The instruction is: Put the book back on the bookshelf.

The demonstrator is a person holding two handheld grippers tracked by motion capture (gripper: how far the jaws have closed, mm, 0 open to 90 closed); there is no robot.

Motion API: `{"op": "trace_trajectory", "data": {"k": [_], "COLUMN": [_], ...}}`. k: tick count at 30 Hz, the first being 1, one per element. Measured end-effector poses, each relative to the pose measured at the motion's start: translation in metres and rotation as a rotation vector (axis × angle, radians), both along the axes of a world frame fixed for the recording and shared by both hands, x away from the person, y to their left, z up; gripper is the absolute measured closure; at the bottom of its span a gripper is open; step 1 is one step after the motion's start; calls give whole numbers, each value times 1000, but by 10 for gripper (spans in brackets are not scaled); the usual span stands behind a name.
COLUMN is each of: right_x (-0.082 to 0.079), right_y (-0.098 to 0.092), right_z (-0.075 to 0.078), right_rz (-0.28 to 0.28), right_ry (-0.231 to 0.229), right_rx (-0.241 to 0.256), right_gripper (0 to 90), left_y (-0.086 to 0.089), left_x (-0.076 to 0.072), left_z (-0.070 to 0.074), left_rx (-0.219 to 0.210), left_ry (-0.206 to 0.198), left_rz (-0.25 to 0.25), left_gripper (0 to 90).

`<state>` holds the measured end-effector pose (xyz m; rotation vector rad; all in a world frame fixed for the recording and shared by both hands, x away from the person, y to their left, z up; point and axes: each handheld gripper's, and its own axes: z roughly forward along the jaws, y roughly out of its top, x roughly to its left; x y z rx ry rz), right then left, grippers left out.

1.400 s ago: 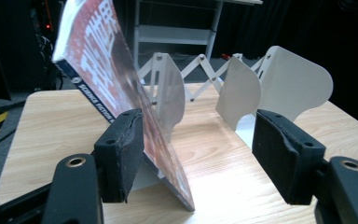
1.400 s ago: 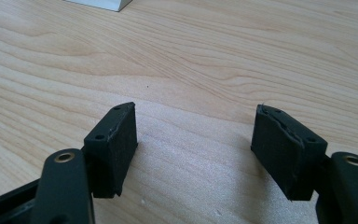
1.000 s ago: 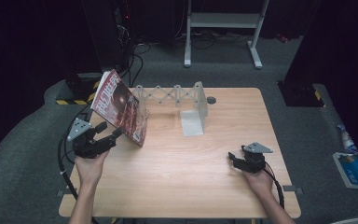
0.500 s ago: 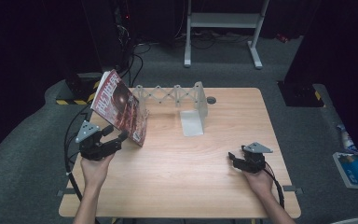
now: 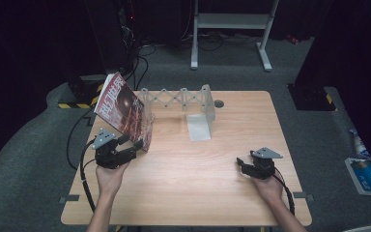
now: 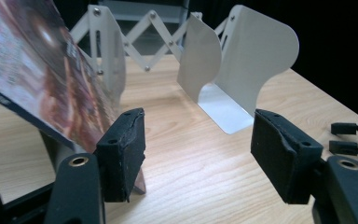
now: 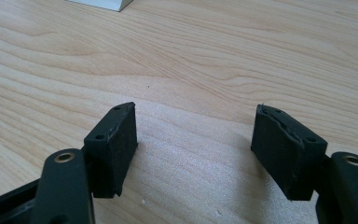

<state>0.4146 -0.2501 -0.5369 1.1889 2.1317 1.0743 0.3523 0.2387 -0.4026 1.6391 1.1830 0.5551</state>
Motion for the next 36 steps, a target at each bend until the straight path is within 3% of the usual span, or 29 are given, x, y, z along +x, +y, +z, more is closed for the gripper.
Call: {"op": "trace_trajectory", "data": {"k": [14,36], "right_x": [0,0], "right_y": [0,0], "right_z": [0,0], "right_rz": [0,-1], "right_ry": [0,2], "right_rx": [0,2], "right_gripper": [311,311], "left_y": [-13,-43], "left_x": [-2,4], "left_z": [-11,-22], "left_rx": [-47,-11], "left_ry": [-5,27], "left_rz": [-20,-78], "left_gripper": [363,359]}}
